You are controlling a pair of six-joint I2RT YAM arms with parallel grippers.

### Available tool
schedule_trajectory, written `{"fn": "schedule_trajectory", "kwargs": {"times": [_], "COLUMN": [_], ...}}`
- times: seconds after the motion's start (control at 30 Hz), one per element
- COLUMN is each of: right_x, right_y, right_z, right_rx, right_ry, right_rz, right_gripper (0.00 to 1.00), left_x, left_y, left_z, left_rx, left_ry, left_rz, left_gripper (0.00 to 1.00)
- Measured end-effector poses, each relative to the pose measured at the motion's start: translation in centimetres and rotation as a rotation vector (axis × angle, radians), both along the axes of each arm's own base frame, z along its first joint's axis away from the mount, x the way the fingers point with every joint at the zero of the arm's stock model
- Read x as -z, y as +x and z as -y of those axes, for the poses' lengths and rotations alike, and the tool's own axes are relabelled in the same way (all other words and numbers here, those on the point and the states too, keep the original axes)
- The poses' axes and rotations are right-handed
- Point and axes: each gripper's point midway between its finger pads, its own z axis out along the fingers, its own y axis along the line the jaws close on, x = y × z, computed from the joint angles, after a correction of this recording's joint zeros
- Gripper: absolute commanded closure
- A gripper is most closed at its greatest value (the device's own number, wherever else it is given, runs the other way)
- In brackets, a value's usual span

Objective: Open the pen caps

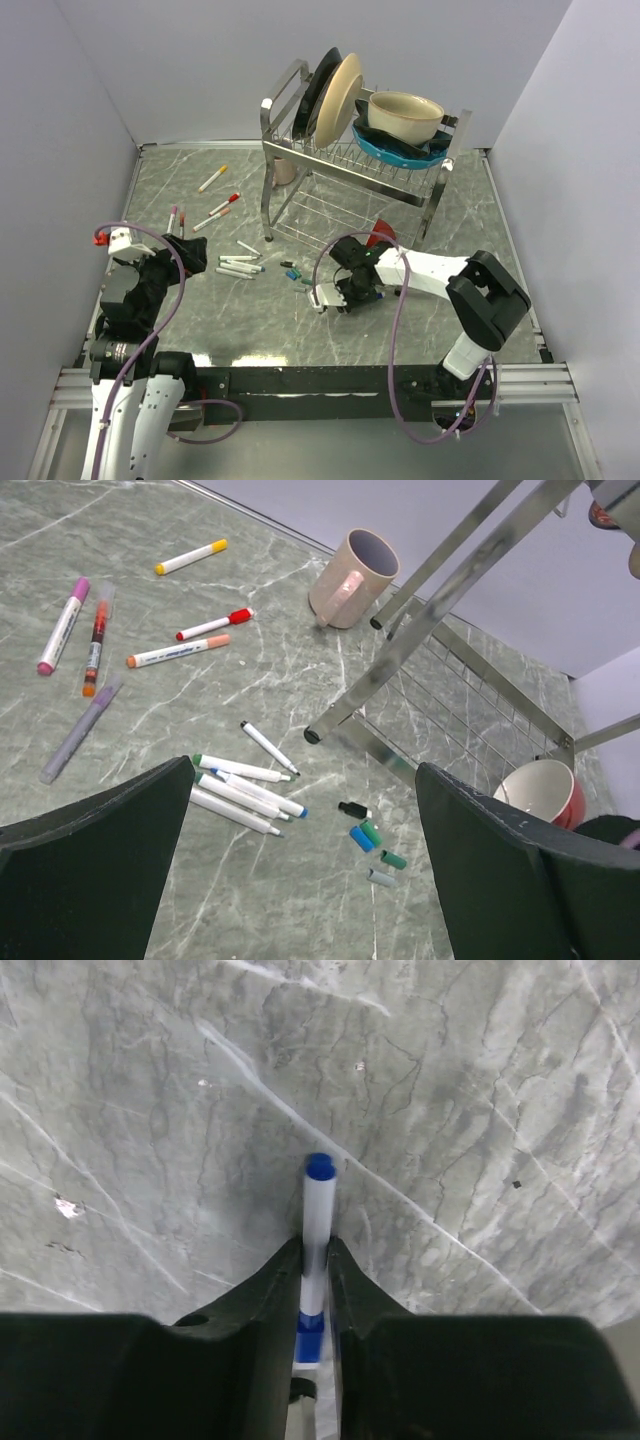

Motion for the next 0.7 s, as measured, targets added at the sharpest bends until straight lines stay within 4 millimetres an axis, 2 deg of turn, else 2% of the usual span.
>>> {"fn": "schedule_trajectory", "kwargs": {"times": [0.07, 0.2, 0.3, 0.4, 0.5, 0.63, 0.7], "right_x": [0.0, -0.2, -1.0, -3.1, -5.7, -7.4, -8.2], "right_y": [-0.2, -0.5, -1.1, -1.2, -1.7, -3.8, -4.8], "right_z": [-0.1, -0.9, -2.7, -5.1, -7.9, -9.5, -10.1], "right_rx": [0.024, 0.089, 0.157, 0.233, 0.286, 0.356, 0.393], "right_ry": [-0.004, 0.014, 0.070, 0.152, 0.263, 0.338, 0.361], "right_rz": [-0.020, -0.072, -0.149, -0.218, -0.310, -0.475, -0.567], "right_gripper": [0.85, 1.00, 1.00, 1.00, 1.00, 1.00, 1.00], "left_x": [0.0, 0.1, 0.1, 0.8, 3.8, 9.4, 10.9], "left_y": [0.0, 0.0, -0.1, -0.1, -0.4, -1.6, -2.2], "left_z": [0.2, 0.8, 1.6, 3.5, 6.1, 8.3, 8.8], "left_rx": [0.011, 0.050, 0.089, 0.170, 0.276, 0.344, 0.353], "left_ry": [0.001, 0.004, -0.017, -0.112, -0.294, -0.548, -0.651], "left_rz": [0.003, 0.006, 0.005, -0.001, -0.033, -0.121, -0.147], "left_gripper": [0.01, 0.00, 0.01, 0.01, 0.01, 0.05, 0.07]}}
